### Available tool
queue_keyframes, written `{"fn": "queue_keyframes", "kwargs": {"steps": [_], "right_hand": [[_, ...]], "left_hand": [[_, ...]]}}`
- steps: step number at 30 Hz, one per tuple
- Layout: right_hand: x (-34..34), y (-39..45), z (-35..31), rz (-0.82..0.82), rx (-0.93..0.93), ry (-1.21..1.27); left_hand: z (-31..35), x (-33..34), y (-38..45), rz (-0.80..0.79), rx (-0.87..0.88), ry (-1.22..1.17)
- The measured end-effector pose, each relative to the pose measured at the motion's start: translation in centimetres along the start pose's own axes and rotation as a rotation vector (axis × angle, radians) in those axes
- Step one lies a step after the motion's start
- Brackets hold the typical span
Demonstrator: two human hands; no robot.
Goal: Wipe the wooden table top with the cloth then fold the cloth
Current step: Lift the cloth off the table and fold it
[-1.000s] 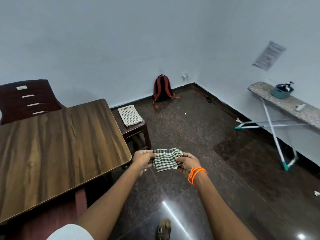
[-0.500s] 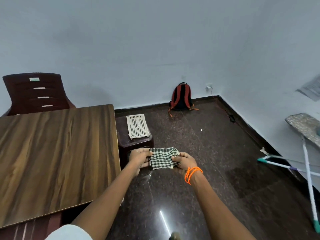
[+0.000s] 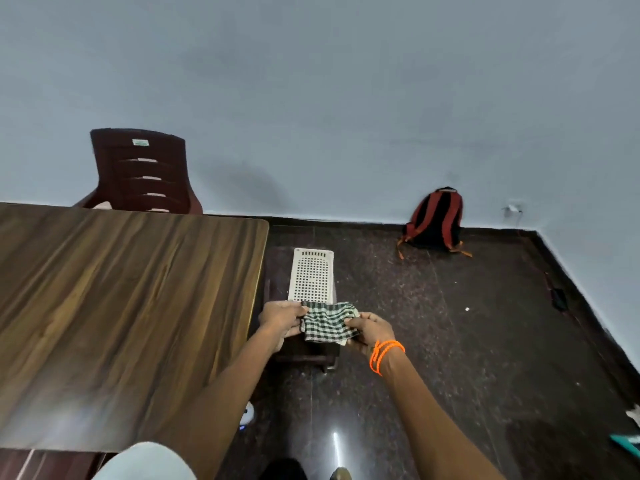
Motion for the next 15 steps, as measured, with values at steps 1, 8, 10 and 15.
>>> {"fn": "queue_keyframes", "kwargs": {"steps": [1, 8, 10, 15], "right_hand": [[0.5, 0.9, -0.4, -0.008, 0.015, -0.013], [4.7, 10.6, -3.4, -0.02, 0.102, -0.057], [5.7, 14.0, -4.2, -0.013, 0.116, -0.032], [7.3, 22.2, -3.7, 0.056, 0.163, -0.003]], "left_hand": [[0.3, -0.1, 0.9, 0.024, -0.011, -0.011], [2.6, 0.6, 10.6, 0.003, -0.106, -0.056], [3.0, 1.1, 14.6, -0.028, -0.118, -0.028], [2.5, 2.2, 23.0, 0.003, -0.137, 0.018]]}}
Point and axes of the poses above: each hand's wrist, its own y-axis towards the middle knuckle, its own x-axis out of the palm, z = x × y, the point moved 4 cm from there along y, towards the middle knuckle, and after that the axes turned 14 degrees about -y, right-handed, at the moved point
